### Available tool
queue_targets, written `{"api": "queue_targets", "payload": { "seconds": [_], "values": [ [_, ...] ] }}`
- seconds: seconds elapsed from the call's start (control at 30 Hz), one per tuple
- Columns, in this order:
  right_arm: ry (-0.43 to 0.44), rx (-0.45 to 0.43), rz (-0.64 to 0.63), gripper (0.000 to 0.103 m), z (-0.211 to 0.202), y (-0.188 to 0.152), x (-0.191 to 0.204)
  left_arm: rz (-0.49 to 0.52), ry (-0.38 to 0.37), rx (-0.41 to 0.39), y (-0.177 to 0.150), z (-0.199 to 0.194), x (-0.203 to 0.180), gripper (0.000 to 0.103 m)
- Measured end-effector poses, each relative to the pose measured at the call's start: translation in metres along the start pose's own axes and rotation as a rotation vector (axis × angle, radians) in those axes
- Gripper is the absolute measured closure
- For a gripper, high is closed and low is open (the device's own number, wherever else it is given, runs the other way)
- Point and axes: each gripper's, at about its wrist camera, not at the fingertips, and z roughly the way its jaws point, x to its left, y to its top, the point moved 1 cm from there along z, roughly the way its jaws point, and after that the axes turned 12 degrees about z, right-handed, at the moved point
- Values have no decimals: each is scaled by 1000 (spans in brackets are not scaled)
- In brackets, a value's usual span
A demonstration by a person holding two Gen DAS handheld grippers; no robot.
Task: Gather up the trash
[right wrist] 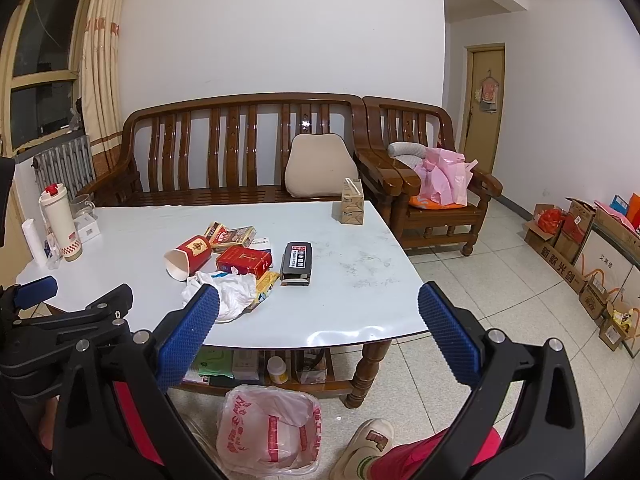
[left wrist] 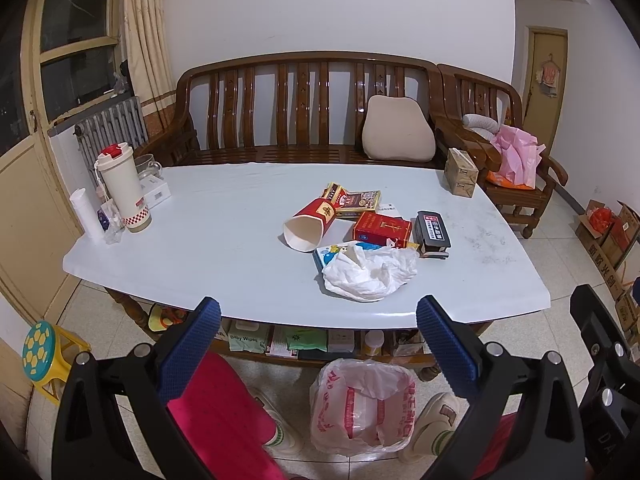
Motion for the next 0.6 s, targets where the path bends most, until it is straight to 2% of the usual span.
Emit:
{"api": "queue_targets", "payload": {
  "seconds": [0.6],
  "values": [
    [-7, -2, -1, 5, -1, -1, 2, 2, -3, 5, 0, 0, 0, 7]
  ]
}}
